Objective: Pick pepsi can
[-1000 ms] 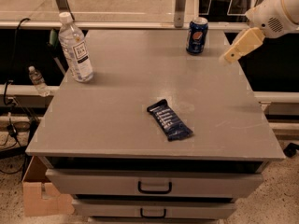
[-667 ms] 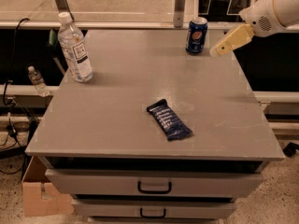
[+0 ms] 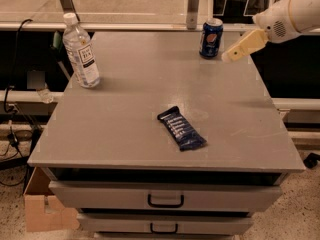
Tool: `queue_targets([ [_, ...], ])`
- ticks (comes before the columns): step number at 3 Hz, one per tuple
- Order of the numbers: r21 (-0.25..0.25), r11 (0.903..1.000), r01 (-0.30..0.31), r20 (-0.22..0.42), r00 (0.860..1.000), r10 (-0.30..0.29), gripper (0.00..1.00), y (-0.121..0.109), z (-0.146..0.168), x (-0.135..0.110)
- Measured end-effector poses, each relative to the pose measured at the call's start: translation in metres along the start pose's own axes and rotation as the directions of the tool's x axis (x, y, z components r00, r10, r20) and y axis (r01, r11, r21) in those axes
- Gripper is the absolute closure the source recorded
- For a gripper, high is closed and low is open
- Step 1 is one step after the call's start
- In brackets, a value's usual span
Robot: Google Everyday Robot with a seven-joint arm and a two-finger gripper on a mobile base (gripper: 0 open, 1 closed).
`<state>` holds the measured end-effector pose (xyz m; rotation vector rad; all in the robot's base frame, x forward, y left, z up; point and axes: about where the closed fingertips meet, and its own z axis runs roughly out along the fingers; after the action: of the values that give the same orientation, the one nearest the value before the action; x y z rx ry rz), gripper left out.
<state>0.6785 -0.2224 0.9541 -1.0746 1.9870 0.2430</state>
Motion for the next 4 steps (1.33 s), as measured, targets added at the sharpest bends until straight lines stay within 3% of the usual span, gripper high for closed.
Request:
queue_targets([
  [2,-0.034,0.9953,-0.091,0.123,0.988,0.095,0.0,-0.011,0.04,0.005],
  [4,-0.053,0.9878,-0.146,0.248,0.956,0.155,0.0,-0.031,0.086,-0.004],
])
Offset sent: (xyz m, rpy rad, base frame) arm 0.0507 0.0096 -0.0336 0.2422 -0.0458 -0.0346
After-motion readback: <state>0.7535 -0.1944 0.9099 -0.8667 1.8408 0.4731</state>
